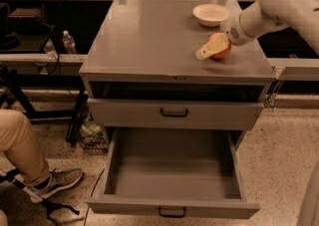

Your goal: Place apple into middle drawer

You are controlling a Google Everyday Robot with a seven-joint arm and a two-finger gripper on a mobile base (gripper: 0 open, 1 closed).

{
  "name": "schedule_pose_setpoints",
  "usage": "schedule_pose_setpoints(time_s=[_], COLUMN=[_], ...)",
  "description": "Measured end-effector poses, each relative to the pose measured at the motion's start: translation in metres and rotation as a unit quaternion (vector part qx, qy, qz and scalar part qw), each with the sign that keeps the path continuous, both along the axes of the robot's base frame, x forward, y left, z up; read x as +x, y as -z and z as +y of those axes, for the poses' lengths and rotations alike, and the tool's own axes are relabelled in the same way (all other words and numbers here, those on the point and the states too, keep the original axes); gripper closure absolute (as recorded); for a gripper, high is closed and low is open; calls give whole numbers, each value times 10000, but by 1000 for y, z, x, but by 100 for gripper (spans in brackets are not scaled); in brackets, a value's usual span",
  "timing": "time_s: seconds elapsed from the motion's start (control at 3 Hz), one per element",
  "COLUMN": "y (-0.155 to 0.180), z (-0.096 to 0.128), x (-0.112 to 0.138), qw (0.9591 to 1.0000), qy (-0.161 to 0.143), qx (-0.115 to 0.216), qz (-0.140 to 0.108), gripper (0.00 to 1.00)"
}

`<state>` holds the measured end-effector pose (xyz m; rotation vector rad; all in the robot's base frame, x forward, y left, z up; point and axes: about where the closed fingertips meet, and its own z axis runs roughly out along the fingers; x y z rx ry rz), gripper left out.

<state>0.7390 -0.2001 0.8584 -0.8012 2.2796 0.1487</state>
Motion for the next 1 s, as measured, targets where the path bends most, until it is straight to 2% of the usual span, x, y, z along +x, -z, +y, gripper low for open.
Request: schedule_pose_setpoints(time_s=[0.33,0.67,1.0], y=[2,-3,-8], z=[7,7,0], x=[9,-1,-24], qw=[10000,9999,9999], qy=[26,71,132], qx=[69,94,83], qz=[-67,-88,-12], gripper=[23,46,69])
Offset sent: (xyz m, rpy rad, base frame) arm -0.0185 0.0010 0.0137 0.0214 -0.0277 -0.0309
